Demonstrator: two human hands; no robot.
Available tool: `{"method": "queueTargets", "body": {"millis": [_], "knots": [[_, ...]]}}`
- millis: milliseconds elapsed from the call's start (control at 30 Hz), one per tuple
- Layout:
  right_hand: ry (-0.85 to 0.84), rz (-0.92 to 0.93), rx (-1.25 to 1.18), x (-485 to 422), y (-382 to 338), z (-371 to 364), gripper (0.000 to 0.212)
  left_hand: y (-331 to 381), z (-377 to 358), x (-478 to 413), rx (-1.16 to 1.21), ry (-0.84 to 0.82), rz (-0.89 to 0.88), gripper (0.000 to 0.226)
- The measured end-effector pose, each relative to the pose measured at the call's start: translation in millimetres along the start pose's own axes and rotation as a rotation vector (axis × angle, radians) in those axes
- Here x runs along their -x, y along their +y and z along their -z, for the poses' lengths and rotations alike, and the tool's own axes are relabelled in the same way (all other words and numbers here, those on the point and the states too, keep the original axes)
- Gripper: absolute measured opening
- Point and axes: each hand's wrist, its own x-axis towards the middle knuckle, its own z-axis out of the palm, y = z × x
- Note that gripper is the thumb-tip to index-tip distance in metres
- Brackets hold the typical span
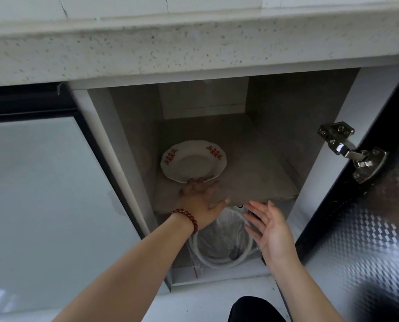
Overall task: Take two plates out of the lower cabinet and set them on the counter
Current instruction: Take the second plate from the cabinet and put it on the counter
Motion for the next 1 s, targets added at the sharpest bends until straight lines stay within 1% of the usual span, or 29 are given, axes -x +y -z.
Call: {"method": "queueTargets", "body": {"millis": [200, 367, 533, 733, 867, 1000], "knots": [[0.000, -0.002, -0.009, 0, 1, -5, 0.039, 7, -7, 20, -0.016, 0.023, -0.042, 0.075], [0.001, 0.002, -0.009, 2, 1, -7, 0.039, 17, -12, 31, -0.034, 0.043, -0.068, 0.071], [0.007, 0.009, -0.014, 3, 0, -6, 0.038, 25, -16, 41, -0.043, 0.051, -0.085, 0.072], [0.009, 0.005, -0.024, 2, 1, -7, 0.038, 26, -19, 47, -0.099, 0.134, -0.102, 0.069], [-0.006, 0.000, -0.048, 2, 1, -9, 0.038, 23, -18, 48, -0.115, 0.094, -0.052, 0.069], [-0.005, 0.006, -0.044, 2, 3, -10, 0.038, 24, -20, 51, -0.108, 0.057, -0.053, 0.071]]}}
